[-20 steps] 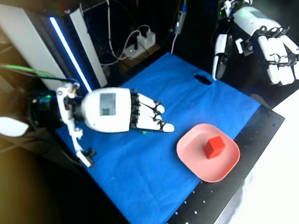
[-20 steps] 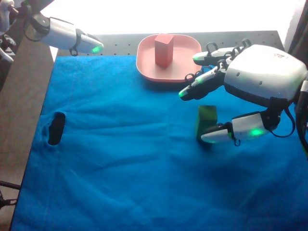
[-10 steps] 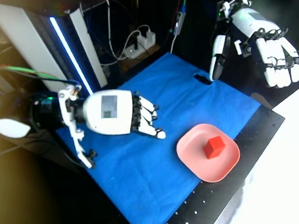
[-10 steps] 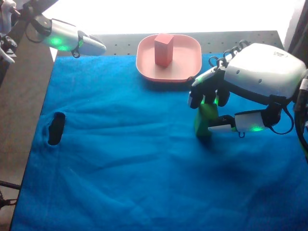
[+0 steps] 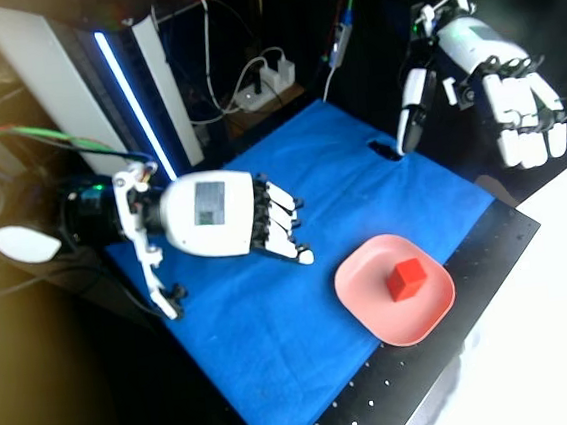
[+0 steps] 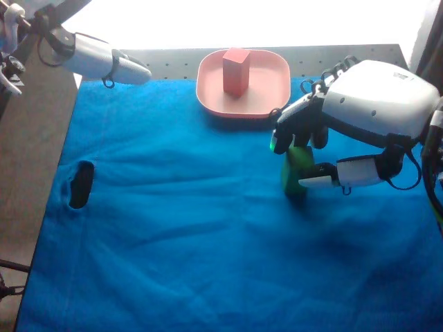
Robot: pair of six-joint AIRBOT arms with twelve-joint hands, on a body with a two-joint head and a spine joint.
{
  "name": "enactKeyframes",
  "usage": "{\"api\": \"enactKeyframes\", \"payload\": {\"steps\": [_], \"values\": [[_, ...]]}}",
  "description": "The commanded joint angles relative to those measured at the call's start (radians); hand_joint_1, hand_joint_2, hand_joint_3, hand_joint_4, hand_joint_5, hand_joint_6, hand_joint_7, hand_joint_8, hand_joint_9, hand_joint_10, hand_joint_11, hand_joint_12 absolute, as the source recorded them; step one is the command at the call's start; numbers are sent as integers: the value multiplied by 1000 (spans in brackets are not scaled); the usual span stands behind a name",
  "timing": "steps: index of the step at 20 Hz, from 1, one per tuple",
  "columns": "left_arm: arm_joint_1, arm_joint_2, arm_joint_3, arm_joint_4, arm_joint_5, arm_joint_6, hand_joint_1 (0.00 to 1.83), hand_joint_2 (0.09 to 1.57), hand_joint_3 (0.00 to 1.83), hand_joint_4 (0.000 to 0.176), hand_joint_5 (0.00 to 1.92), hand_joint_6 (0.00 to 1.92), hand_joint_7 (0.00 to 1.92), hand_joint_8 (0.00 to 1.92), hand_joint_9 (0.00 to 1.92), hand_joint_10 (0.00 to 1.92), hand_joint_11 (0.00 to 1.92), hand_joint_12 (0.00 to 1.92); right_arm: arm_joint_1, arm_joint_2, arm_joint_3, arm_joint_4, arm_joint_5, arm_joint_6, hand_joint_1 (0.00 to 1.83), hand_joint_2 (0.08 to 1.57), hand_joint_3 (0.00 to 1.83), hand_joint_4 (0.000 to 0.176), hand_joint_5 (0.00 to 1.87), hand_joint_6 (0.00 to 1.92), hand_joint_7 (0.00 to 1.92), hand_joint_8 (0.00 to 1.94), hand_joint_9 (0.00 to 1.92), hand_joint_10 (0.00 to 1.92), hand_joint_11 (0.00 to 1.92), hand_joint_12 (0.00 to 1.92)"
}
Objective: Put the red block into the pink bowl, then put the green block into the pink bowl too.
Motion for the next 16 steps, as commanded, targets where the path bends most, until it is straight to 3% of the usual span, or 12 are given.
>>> {"api": "enactKeyframes", "payload": {"steps": [1,3,5,7,8,9,10,12,13,14,16], "values": [[-2,-8,-3,-14,-130,0,930,783,2,49,285,0,371,0,431,9,77,518,6,-3,6,21,108,2,1281,1075,0,0,1044,640,1120,996,1053,975,763,1497],[10,-13,-9,-13,-142,0,923,770,2,63,283,0,366,0,431,0,23,576,13,-3,14,22,108,2,1285,1065,0,0,1043,672,1157,911,1068,878,763,1370],[17,-18,-17,-6,-156,0,929,772,3,61,277,0,356,0,421,0,19,578,31,3,25,22,108,2,1289,1055,0,0,1066,645,1184,858,1092,822,771,1351],[31,-18,-28,-2,-172,0,948,783,6,52,281,4,350,1,393,0,4,581,59,6,34,22,108,2,1289,1045,0,0,1057,690,1232,747,1164,648,833,1249],[40,-18,-33,-2,-178,0,935,790,6,93,271,1,330,2,366,1,0,512,72,6,38,22,108,2,1289,1044,0,0,1058,691,1232,747,1184,608,837,1258],[50,-18,-39,-2,-185,2,975,807,7,79,294,5,327,2,338,3,0,355,89,6,45,22,108,2,1287,1048,0,0,1043,724,1233,735,1200,596,856,1290],[58,-18,-47,-2,-192,7,956,816,4,134,335,8,349,4,312,0,0,233,104,5,53,22,108,2,1286,1055,2,0,1004,804,1227,737,1183,610,858,1280],[71,-17,-64,-2,-195,28,956,818,2,143,346,6,350,2,278,0,0,189,131,4,64,21,108,2,1271,1063,1,0,996,847,1200,755,1147,608,810,1322],[81,-15,-79,-4,-197,57,925,800,0,164,352,6,368,8,252,0,27,196,147,2,72,21,108,2,1280,1075,0,0,1007,762,1142,930,1076,885,769,1511],[90,-12,-90,-9,-202,73,883,783,0,140,341,1,379,8,258,4,76,222,158,-1,79,18,108,2,1284,1065,0,0,1058,651,1143,947,1020,990,765,1541],[121,-4,-115,-19,-231,84,901,780,0,142,339,1,362,1,260,4,70,222,185,-3,97,13,108,2,1284,1068,0,0,1066,630,1126,979,1018,973,763,1508]]}}
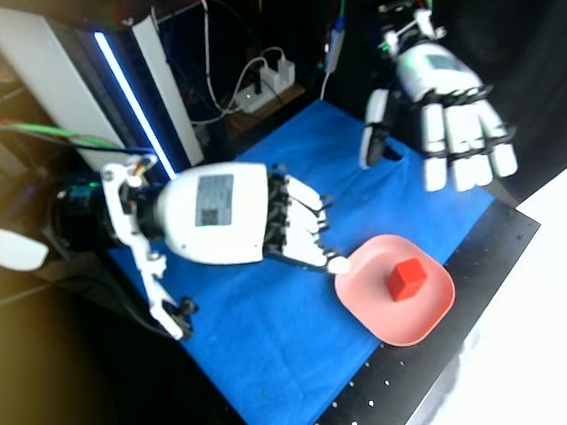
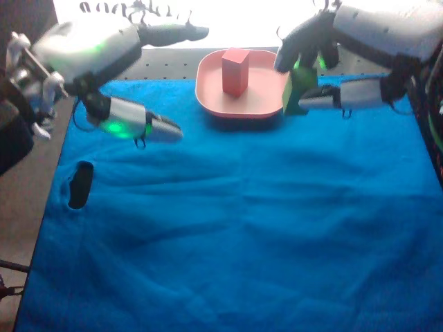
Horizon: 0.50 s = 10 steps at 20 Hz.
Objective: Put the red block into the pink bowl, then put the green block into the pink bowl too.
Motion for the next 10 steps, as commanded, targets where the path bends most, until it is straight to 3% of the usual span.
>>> {"api": "enactKeyframes", "payload": {"steps": [1,4,5,6,7,9,10], "values": [[-2,10,-1,-32,-146,2,961,802,1,117,269,0,273,0,233,1,36,210,23,-4,8,18,119,3,1277,1088,2,0,1072,565,1056,1126,980,1134,714,1586],[58,11,-24,-73,-204,2,919,813,4,77,229,0,274,7,205,2,6,198,56,-42,43,14,118,3,1276,1083,0,0,1097,526,1064,1110,965,1191,755,1577],[82,12,-34,-86,-227,2,895,818,6,88,224,0,267,3,217,6,34,211,61,-57,56,12,118,3,1205,1050,0,0,1143,637,1013,1297,929,1613,837,1852],[97,13,-43,-97,-246,2,917,816,4,76,223,0,199,0,184,0,9,203,64,-66,63,12,118,3,1191,1039,0,0,1163,644,1001,1455,934,1859,918,1907],[119,15,-56,-108,-276,2,911,828,6,92,192,1,147,1,134,1,1,111,68,-78,76,12,118,3,1190,1032,0,0,1179,625,984,1455,900,1909,887,1918],[145,16,-75,-119,-309,2,870,840,10,88,156,0,111,0,104,0,0,90,75,-93,91,12,117,3,1194,1022,0,0,1207,578,992,1540,919,1919,906,1920],[157,16,-84,-125,-324,2,884,827,1,75,174,8,150,15,118,7,4,86,79,-105,102,12,116,3,1187,1042,0,0,1147,684,1076,914,951,1380,786,1724]]}}
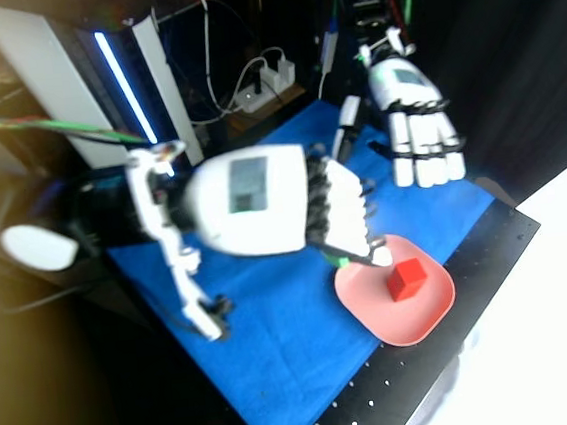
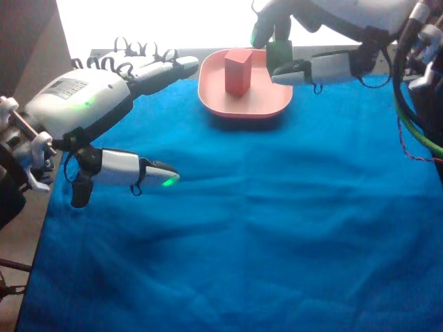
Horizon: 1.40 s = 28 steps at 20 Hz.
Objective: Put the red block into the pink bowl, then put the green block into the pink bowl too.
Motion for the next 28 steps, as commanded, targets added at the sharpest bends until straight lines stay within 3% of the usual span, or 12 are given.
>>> {"api": "enactKeyframes", "payload": {"steps": [1,2,4,8,10,11,16,19,20,26,27,28], "values": [[0,1,-2,-12,-159,-1,879,818,0,65,172,6,169,19,129,10,10,85,21,-12,14,26,114,3,1186,1047,0,0,1133,710,1081,899,929,1417,774,1728],[11,-3,-7,-20,-176,-1,864,819,0,55,156,1,178,18,132,9,10,82,23,-31,31,26,106,3,1186,1048,0,0,1130,714,1080,891,929,1434,791,1739],[23,-9,-14,-24,-199,-1,839,827,2,60,155,1,185,15,138,9,16,80,23,-51,59,26,88,3,1277,1051,1,0,1133,531,1145,916,991,955,750,1382],[49,-9,-41,-24,-265,-1,813,821,3,68,134,0,161,0,122,0,4,52,23,-85,110,26,76,3,1276,1051,0,0,1137,533,1149,897,1025,821,771,1349],[67,-8,-60,-22,-309,-1,796,827,6,136,65,0,52,0,31,0,0,0,23,-116,149,27,75,3,1260,1051,1,0,1077,713,1186,759,1160,345,817,1079],[68,-8,-62,-20,-315,-1,771,825,4,121,75,6,64,7,49,9,0,0,23,-120,155,28,75,3,1261,1052,0,0,1082,703,1186,761,1209,228,835,1055],[69,-14,-68,-8,-327,-1,801,818,2,85,144,4,142,3,105,7,1,0,23,-153,210,74,75,3,1265,1051,0,0,1158,532,1128,897,1239,160,807,1190],[71,-18,-68,-6,-334,-4,825,801,0,113,123,0,118,0,67,0,0,0,23,-177,241,99,75,3,1277,1057,7,0,1166,457,1095,1001,1182,402,792,1339],[71,-19,-68,-4,-334,-5,811,804,0,93,116,0,121,3,77,7,0,0,23,-182,248,105,74,3,1269,1053,1,0,1140,546,1134,901,1183,422,850,1226],[73,-19,-72,-3,-336,-13,835,807,0,92,128,6,152,16,92,10,0,0,11,-206,289,159,55,3,1246,1066,3,0,1048,802,1136,805,1206,168,838,1004],[73,-19,-72,-3,-335,-14,838,793,0,119,128,3,149,8,80,2,0,0,8,-216,300,168,45,3,1242,1077,1,0,1010,871,1129,811,1243,86,873,935],[73,-19,-73,-3,-335,-15,842,793,0,109,135,5,158,10,91,5,0,0,7,-220,305,171,40,3,1246,1075,0,0,1016,846,1138,811,1277,67,908,914]]}}
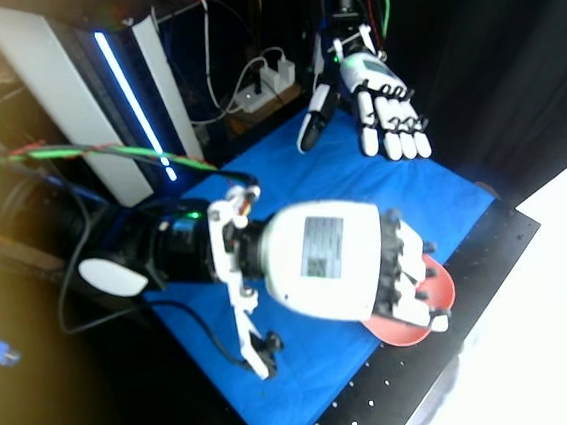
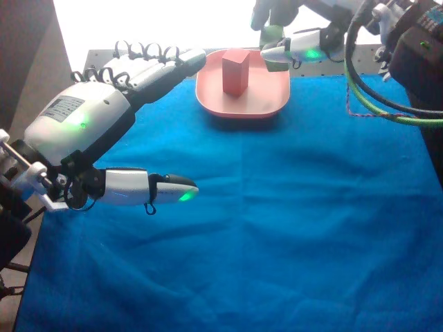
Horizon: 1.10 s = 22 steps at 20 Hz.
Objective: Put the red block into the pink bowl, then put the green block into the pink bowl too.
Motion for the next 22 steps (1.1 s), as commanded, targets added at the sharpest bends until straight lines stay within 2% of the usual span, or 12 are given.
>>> {"api": "enactKeyframes", "payload": {"steps": [1,3,5,9,10,13,14,15,18,19,21,22], "values": [[-3,-7,-4,4,-127,-8,854,803,1,113,131,2,147,4,68,0,0,0,4,-8,7,18,101,4,1257,1072,0,0,1001,839,1166,792,1320,57,964,894],[-1,-7,-5,3,-128,-9,854,809,3,100,146,7,174,13,86,9,0,0,-3,-31,29,20,73,7,1269,1069,0,0,978,861,1207,735,1382,42,1048,808],[-1,-7,-7,3,-131,-10,838,808,2,93,146,4,177,8,102,10,0,0,-15,-56,56,20,70,57,1276,1063,0,0,1041,715,1178,826,1411,37,1008,949],[-1,-7,-10,2,-130,-13,843,818,5,99,124,0,159,4,78,2,0,0,-33,-95,89,18,69,103,1266,1073,0,0,1016,768,1153,856,1359,7,949,963],[-1,-7,-11,1,-130,-13,845,817,4,117,124,0,158,4,70,0,0,0,-37,-102,91,18,64,103,1263,1071,0,0,1018,774,1157,841,1350,3,912,999],[-1,-7,-12,1,-128,-14,875,820,3,105,129,9,159,9,59,9,0,0,-42,-116,96,5,44,103,1255,1088,1,0,987,808,1108,938,1332,5,773,1260],[-1,-7,-12,1,-128,-14,854,814,0,108,138,11,180,16,81,16,0,0,-44,-119,97,5,41,103,1261,1097,39,0,981,722,1019,1161,1224,559,821,1494],[-1,-7,-12,1,-128,-14,853,818,2,95,130,6,180,14,83,15,0,0,-45,-121,98,5,39,103,1269,1102,11,0,1026,630,1022,1166,1101,874,820,1543],[-1,-8,-12,0,-128,-14,834,828,5,82,124,0,167,2,82,7,0,0,-49,-123,99,4,35,103,1266,1110,1,0,1073,533,984,1229,960,1188,788,1639],[0,-8,-12,-1,-128,-14,830,827,4,97,117,0,161,0,69,1,0,0,-49,-124,99,4,34,103,1265,1113,0,0,1083,519,965,1257,902,1225,710,1662],[0,-8,-12,-3,-128,-15,851,828,3,87,129,4,181,7,87,7,0,0,-50,-125,99,4,34,103,1260,1089,2,0,1109,576,1006,1135,931,758,637,1343],[1,-8,-12,-3,-128,-15,848,821,0,78,128,3,193,10,103,12,0,0,-50,-126,99,4,34,103,1247,1103,8,0,966,843,1047,1041,975,614,674,1291]]}}
